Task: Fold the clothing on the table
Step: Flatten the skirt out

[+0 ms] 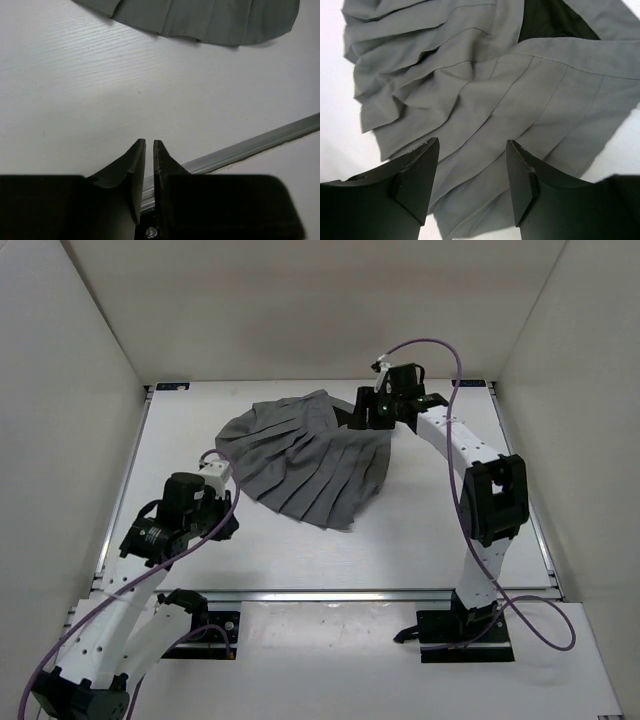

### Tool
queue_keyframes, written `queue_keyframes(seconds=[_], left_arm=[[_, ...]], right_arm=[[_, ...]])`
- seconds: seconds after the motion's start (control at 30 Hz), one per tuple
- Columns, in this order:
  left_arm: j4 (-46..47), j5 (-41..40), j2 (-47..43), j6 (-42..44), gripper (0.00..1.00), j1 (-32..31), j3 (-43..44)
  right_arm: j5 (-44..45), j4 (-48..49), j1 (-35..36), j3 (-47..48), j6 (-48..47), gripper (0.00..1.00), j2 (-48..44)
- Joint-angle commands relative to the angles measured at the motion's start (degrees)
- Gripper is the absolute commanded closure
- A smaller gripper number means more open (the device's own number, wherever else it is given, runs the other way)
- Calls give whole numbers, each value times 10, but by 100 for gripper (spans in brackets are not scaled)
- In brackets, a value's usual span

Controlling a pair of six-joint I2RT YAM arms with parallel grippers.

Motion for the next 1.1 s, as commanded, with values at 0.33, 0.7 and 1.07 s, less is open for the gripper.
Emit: queue_keyframes(seconds=[0.33,0.7,1.07], left_arm=[[0,-4,-6,-4,46,11,10],[6,2,-11,-2,44,14,10],[3,6,7,1,37,10,11]], right_arm=[[-4,78,85,-125,19,47,75],[-55,83,180,-462,52,51,-147],[132,67,-39,-530,147,40,-495]])
